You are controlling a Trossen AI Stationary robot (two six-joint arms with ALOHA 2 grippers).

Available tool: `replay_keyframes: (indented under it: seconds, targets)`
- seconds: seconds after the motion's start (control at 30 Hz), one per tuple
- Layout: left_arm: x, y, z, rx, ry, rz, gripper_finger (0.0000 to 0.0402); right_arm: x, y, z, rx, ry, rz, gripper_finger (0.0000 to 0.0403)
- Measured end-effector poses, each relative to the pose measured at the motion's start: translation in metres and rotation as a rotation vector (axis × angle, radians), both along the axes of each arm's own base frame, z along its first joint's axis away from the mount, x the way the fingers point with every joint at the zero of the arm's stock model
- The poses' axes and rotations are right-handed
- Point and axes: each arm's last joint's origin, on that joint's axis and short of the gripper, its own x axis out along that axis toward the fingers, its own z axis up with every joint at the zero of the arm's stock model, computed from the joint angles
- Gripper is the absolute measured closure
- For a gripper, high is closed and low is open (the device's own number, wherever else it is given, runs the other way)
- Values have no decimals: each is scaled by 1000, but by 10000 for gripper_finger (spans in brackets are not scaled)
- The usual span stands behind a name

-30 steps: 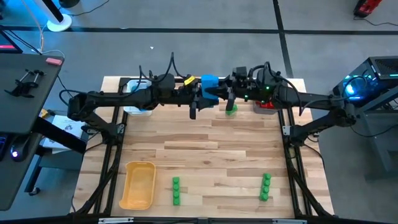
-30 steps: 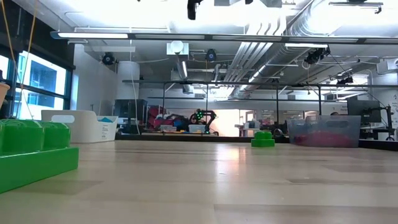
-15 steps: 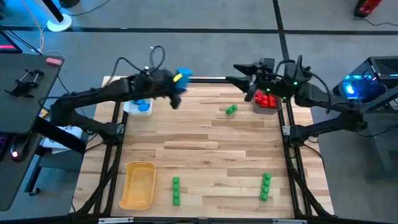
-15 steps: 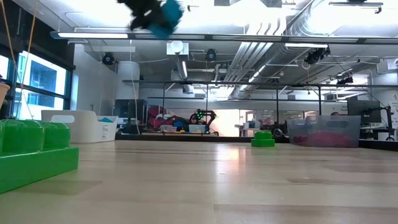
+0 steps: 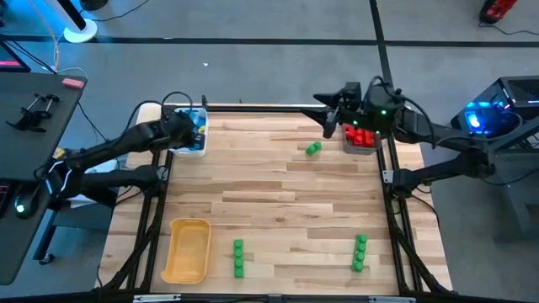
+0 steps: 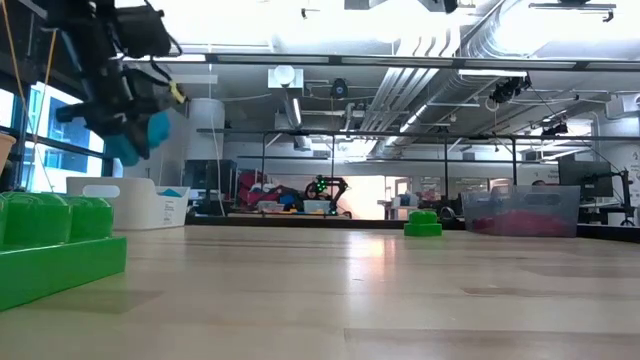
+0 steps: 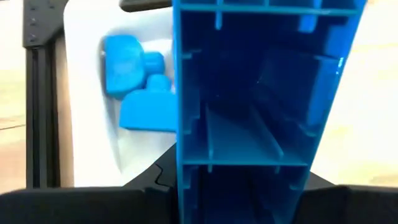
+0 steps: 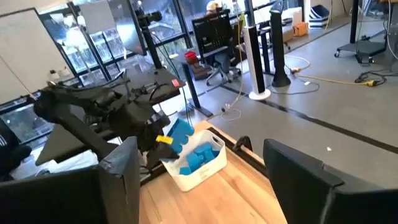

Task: Sort blocks
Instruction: Put the blue game piece into the white bin, then put the green game piece into the yellow bin

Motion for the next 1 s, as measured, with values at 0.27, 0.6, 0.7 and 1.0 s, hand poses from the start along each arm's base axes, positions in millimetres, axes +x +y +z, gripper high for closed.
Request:
replay_keyframes:
  seconds: [0.27,0.6,0.7,1.0]
  targets:
    - [-1,31,-3,-71,82,1,258,7,-1,-6,32,19,17,163]
    - [7,37,13,-161,23,-75,93,7,0,-8,78,22,37,163]
    - [11,31,27,-161,-82,-133,86,7,0,-8,81,26,37,163]
    - [42,-46,46,-249,-344,-352,84,6,1,-15,104,96,68,163]
